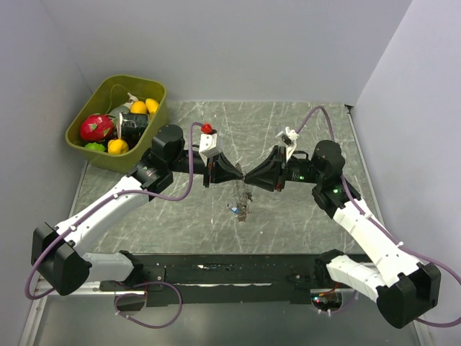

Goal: Put the keys on the keyring

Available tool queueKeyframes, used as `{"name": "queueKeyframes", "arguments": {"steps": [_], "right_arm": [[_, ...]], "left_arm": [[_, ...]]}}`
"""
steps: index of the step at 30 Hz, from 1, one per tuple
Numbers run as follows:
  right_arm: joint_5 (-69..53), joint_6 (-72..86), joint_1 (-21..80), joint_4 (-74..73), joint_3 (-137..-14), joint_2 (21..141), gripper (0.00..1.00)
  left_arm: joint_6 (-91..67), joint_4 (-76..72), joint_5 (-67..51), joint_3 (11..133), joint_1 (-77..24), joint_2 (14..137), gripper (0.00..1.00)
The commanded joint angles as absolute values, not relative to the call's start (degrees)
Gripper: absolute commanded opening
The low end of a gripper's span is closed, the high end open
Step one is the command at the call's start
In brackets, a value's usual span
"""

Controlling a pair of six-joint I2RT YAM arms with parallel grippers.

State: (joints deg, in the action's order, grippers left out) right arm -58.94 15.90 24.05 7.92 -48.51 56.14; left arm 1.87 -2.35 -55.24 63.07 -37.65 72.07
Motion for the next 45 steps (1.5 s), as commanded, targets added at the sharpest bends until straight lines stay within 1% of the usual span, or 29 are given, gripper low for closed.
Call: {"name": "queueKeyframes", "arguments": {"steps": [1,3,5,6,9,19,21,22,23,26,28,29,31,35,38,39,40,43,45], "right_arm": [[-58.4,15.0,24.5,9.1,-49.9,56.2,0.26],[-58.4,14.9,24.6,9.1,-49.9,56.2,0.24],[-58.7,15.1,24.5,9.2,-50.0,56.2,0.16],[-59.1,15.3,24.6,9.7,-49.9,56.2,0.1],[-60.1,16.8,24.6,11.6,-49.7,56.7,0.0],[-61.0,21.7,24.6,17.9,-48.1,55.9,0.0],[-60.6,23.9,24.6,21.0,-47.1,55.3,0.0],[-60.6,24.7,24.6,22.2,-46.6,55.1,0.0],[-60.3,25.7,24.6,23.6,-46.1,54.6,0.0],[-59.3,29.2,24.6,29.6,-44.0,54.1,0.0],[-58.5,31.1,24.6,32.9,-43.5,53.6,0.0],[-58.3,31.3,24.6,33.4,-43.2,53.4,0.0],[-57.4,31.9,24.6,34.8,-42.8,52.9,0.0],[-56.1,32.0,24.6,36.0,-42.4,51.9,0.0],[-53.3,33.1,24.6,39.5,-40.4,50.1,0.0],[-52.6,33.4,24.6,40.5,-40.0,49.7,0.0],[-52.0,33.7,24.6,41.4,-39.7,49.0,0.0],[-51.0,34.5,24.6,43.9,-39.0,48.4,0.0],[-50.4,35.2,24.6,45.6,-39.0,48.3,0.0]], "left_arm": [[0.9,-6.6,-57.6,66.2,-38.1,69.8,0.01],[1.0,-6.7,-57.7,66.2,-38.1,69.8,0.01],[0.9,-6.7,-57.8,66.3,-38.1,69.8,0.01],[0.8,-6.5,-57.9,66.4,-38.1,69.9,0.01],[0.9,-6.6,-58.2,66.4,-38.2,70.0,0.01],[0.4,-7.9,-56.7,65.9,-38.2,70.0,0.02],[-1.8,-8.7,-54.9,65.6,-38.2,69.9,0.11],[-3.2,-10.4,-53.9,64.9,-38.2,69.7,0.12],[-3.9,-11.6,-53.1,64.3,-38.2,69.3,0.15],[-8.7,-18.5,-50.7,61.4,-38.2,67.9,0.31],[-11.8,-21.7,-49.8,59.4,-38.1,67.0,0.39],[-12.8,-24.3,-49.3,58.9,-38.1,66.6,0.46],[-15.2,-26.4,-48.0,57.4,-38.1,65.7,0.5],[-20.1,-31.8,-49.1,55.4,-36.7,65.5,0.5],[-27.0,-40.2,-51.8,52.9,-34.8,65.7,0.5],[-29.4,-46.7,-52.6,52.1,-34.3,65.8,0.5],[-34.2,-49.5,-53.3,50.9,-33.1,66.4,0.49],[-39.9,-56.8,-55.1,50.2,-32.3,67.8,0.46],[-41.5,-57.7,-56.6,50.6,-32.3,68.6,0.44]]}}
